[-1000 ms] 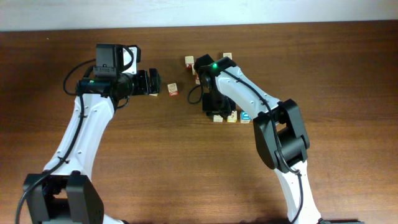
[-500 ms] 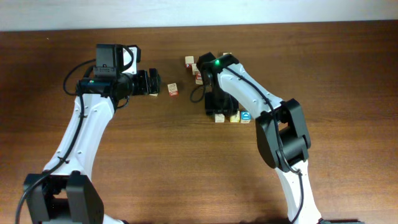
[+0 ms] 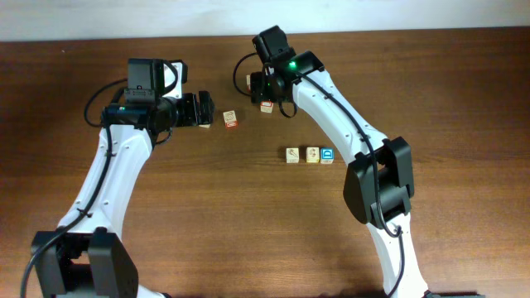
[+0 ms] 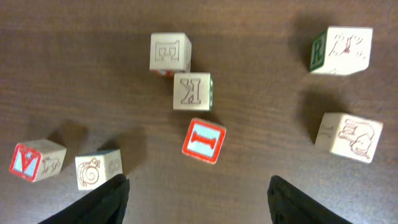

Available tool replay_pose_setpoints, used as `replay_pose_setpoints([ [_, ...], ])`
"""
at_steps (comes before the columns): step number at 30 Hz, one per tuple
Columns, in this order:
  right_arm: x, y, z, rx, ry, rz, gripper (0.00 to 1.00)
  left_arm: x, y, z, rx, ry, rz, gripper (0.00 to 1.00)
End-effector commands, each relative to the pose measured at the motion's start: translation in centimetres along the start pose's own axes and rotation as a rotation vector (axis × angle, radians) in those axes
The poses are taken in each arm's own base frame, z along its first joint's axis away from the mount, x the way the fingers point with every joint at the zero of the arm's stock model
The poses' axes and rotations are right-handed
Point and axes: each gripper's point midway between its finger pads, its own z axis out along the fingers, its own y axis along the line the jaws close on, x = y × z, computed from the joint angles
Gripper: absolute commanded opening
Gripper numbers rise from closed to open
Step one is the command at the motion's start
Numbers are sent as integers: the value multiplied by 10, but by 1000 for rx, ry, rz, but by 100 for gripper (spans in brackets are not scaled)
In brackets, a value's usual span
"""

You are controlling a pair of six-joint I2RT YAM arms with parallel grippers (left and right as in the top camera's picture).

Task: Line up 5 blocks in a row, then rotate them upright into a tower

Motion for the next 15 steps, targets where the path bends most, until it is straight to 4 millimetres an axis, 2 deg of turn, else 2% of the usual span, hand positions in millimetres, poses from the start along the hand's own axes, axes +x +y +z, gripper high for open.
replay_pose_setpoints([
  [1, -6, -8, 19, 47, -28, 7, 73, -6, -2, -1, 4, -13, -4, 99],
  [5, 0, -10, 43, 55, -20, 11, 72, -6, -2, -1, 3, -13, -5, 99],
  [12, 15, -13, 72, 66, 17, 29, 71, -6, -2, -1, 3, -13, -5, 99],
  [15, 17, -14, 79, 67, 18, 29, 62, -6, -2, -1, 3, -13, -5, 99],
])
